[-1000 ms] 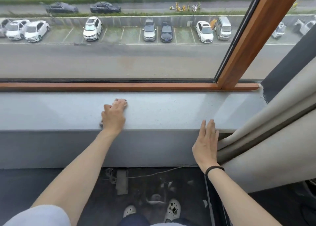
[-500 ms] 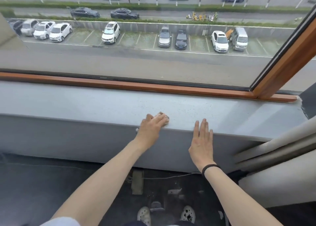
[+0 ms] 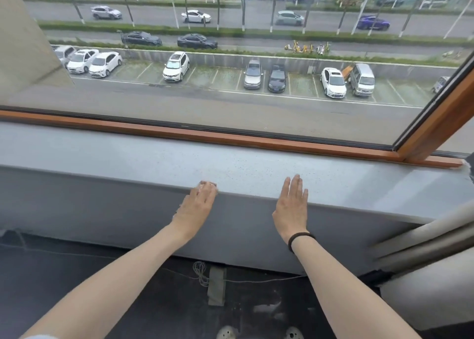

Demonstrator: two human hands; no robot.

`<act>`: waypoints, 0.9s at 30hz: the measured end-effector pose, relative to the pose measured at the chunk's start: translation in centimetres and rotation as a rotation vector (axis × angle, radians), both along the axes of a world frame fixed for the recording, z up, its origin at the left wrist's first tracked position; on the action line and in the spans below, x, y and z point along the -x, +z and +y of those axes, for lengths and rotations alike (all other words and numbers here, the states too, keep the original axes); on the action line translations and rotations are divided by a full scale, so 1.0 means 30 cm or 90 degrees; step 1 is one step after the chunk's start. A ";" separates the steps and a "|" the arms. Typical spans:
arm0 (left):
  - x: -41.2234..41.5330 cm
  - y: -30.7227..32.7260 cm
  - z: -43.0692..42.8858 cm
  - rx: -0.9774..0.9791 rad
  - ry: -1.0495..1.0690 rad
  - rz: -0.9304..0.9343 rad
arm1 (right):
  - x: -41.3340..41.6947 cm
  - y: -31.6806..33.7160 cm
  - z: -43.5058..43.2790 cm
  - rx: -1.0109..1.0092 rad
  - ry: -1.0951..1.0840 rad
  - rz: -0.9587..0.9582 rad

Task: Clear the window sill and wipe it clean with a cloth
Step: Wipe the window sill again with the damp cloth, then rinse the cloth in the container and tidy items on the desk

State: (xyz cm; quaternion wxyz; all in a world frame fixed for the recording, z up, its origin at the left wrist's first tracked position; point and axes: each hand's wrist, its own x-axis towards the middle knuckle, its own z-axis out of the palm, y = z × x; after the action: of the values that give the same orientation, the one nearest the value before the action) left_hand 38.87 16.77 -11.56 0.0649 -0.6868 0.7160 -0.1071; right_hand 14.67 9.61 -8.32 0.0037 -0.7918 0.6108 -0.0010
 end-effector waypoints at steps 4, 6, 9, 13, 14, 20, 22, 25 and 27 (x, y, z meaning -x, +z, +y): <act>0.005 0.099 0.000 -0.030 -0.095 0.330 | -0.121 0.045 -0.005 -0.027 0.086 -0.075; 0.039 0.181 -0.028 -0.003 -0.010 0.551 | -0.174 0.070 -0.015 -0.081 0.116 -0.179; 0.082 0.300 -0.070 0.051 0.184 0.867 | -0.232 0.123 -0.051 -0.241 0.126 -0.384; 0.122 0.391 -0.096 0.026 0.302 1.254 | -0.251 0.201 -0.088 -0.494 0.029 -0.720; 0.124 0.406 -0.101 0.016 0.323 1.301 | -0.240 0.217 -0.096 -0.545 0.019 -0.772; 0.192 0.481 -0.171 -0.060 0.326 1.271 | -0.101 0.301 -0.179 -0.657 0.008 -0.876; 0.244 0.493 -0.197 -0.142 0.237 1.280 | -0.057 0.316 -0.207 -0.655 0.001 -0.892; 0.331 0.484 -0.224 -0.159 0.190 1.197 | 0.003 0.328 -0.247 -0.590 0.009 -0.850; 0.368 0.472 -0.227 -0.133 0.237 1.147 | 0.033 0.332 -0.265 -0.574 0.024 -0.831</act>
State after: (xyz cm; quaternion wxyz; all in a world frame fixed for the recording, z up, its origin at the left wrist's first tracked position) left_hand 27.82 9.96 2.61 -0.4381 -0.6057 0.3801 0.5447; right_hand 13.66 1.65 1.65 0.6813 -0.5638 0.4132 -0.2173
